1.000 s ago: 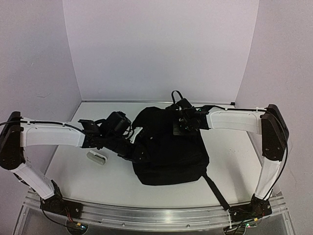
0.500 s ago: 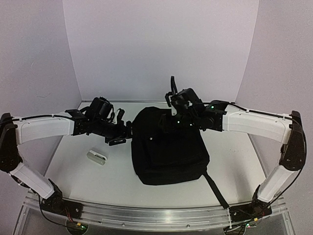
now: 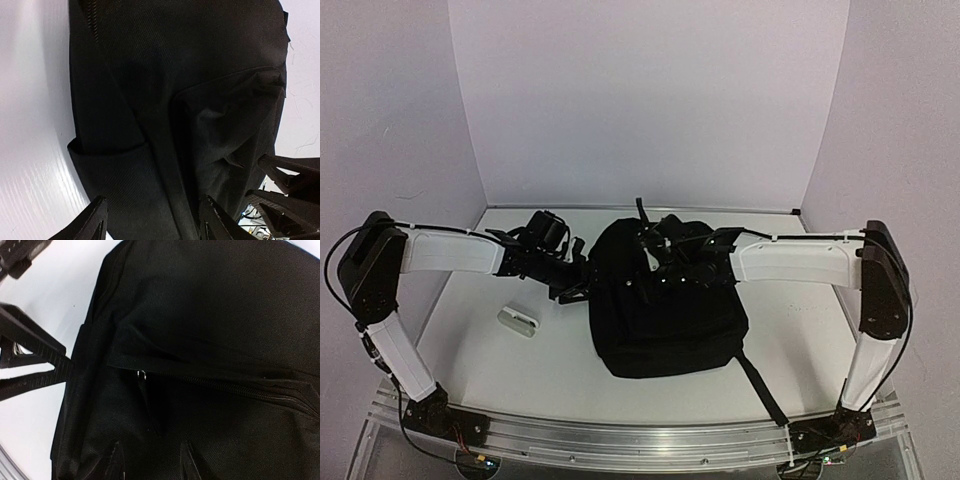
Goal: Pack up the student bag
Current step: Adjust the student bag at the center of the board, then unzip the student bag at the center of the board.
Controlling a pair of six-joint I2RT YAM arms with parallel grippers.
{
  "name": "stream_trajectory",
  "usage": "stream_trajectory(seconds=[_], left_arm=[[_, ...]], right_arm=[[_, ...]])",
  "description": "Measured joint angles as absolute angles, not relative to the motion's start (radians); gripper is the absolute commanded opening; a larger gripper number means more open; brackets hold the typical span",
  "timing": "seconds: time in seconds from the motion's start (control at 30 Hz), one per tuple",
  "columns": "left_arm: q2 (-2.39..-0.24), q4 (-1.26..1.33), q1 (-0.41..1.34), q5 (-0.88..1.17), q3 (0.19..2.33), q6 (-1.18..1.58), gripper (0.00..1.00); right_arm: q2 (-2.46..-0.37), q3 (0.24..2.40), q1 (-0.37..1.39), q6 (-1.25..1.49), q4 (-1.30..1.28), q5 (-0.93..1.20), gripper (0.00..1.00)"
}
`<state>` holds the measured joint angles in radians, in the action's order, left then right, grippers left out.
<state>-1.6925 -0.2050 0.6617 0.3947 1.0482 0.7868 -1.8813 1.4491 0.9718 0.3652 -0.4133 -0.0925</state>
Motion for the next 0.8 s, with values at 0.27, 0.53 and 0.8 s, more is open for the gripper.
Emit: stream_trajectory(seconds=[0.27, 0.53, 0.8], left_arm=[[-1.764, -0.191, 0.662, 0.411, 1.103, 0.781, 0.54], [-1.8, -0.191, 0.659, 0.419, 1.114, 0.765, 0.21], [-1.808, -0.192, 0.661, 0.427, 1.124, 0.756, 0.0]], right_arm=[[-1.935, 1.48, 0.972, 0.352, -0.412, -0.105, 0.3], [-1.989, 1.505, 0.972, 0.338, -0.412, -0.117, 0.17], [-2.011, 1.525, 0.972, 0.342, -0.411, -0.139, 0.0]])
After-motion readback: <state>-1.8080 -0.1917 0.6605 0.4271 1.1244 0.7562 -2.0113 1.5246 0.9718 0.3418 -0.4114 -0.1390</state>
